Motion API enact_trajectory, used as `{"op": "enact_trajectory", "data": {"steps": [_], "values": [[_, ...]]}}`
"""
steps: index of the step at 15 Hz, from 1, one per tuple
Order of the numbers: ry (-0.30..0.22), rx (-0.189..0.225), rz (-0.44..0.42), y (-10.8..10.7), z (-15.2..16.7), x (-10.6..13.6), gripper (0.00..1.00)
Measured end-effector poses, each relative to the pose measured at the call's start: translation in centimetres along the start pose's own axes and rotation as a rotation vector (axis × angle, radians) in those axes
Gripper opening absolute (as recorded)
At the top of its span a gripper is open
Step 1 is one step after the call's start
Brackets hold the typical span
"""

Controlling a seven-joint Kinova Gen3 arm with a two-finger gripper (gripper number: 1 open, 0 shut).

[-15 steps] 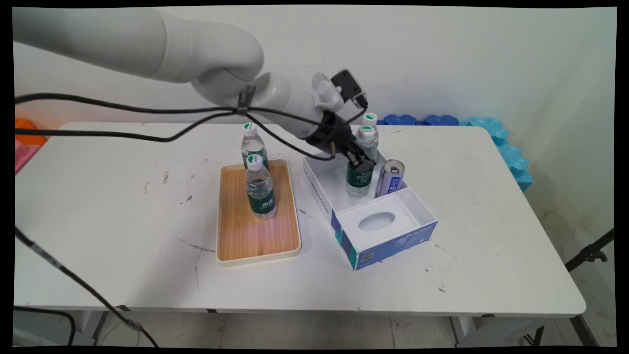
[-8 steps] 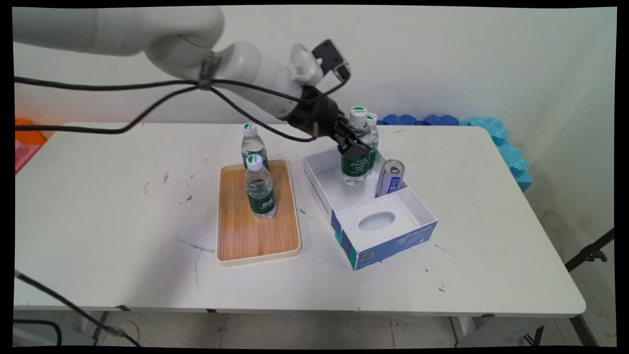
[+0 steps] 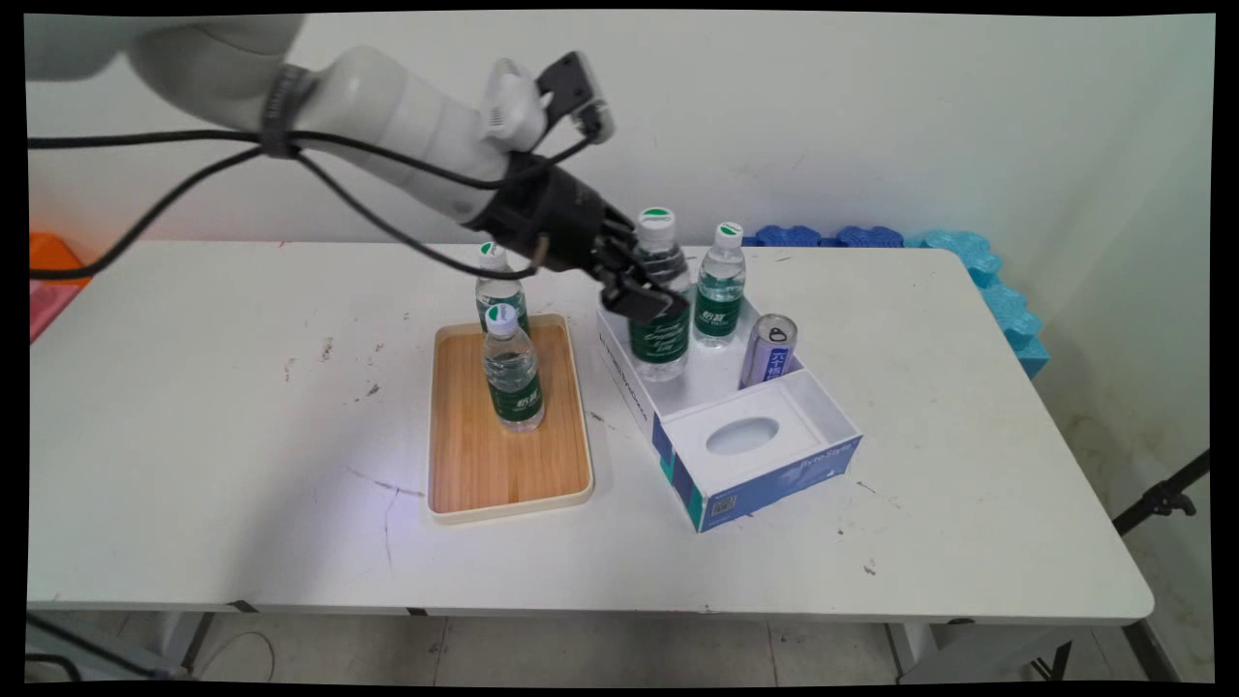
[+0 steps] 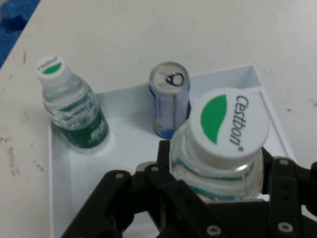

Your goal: Place the picked object on the tray

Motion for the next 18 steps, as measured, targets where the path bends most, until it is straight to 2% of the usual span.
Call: {"op": "enact_trajectory", "data": {"steps": [5, 18], "values": [[-0.017, -0.020, 0.029, 0.7, -2.9, -2.6, 0.00], [-0.085, -0.011, 0.059, 1.3, -6.6, -10.2, 0.00]]}}
